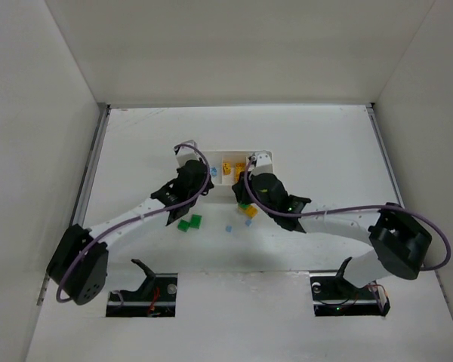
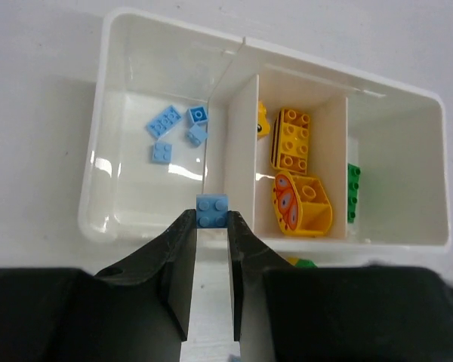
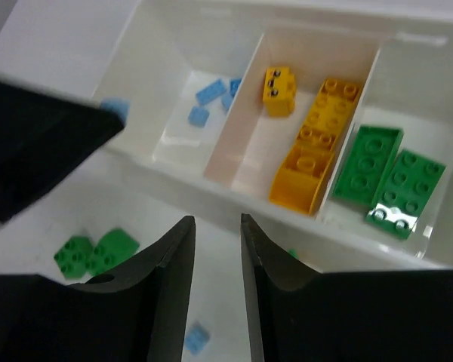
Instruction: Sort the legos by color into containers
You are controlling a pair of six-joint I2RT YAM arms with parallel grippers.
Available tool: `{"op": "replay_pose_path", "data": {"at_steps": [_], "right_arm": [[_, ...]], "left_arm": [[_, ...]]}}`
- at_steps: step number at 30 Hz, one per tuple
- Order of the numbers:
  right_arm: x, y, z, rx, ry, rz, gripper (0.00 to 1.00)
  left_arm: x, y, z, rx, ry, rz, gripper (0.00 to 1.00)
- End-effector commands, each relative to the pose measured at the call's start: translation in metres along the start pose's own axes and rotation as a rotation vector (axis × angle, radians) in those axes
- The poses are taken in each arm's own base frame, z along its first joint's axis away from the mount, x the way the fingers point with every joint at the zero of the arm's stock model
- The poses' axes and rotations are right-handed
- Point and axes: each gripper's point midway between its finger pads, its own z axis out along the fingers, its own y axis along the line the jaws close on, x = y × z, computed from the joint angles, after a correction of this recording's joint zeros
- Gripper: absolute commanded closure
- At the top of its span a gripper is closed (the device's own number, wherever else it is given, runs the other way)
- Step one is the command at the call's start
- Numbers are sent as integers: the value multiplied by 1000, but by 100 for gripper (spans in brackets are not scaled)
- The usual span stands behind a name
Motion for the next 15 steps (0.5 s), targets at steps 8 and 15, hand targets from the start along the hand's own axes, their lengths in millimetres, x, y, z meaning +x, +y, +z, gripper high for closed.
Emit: {"op": "replay_pose_path", "data": {"at_steps": [8,15], "right_arm": [[30,45,-48,-118,-9,48,54],[75,107,-36,-204,73,-32,37]], "left_arm": [[-31,-3,51,-31,-43,-5,62],[-43,-1,19,2,-88,-9,54]]}}
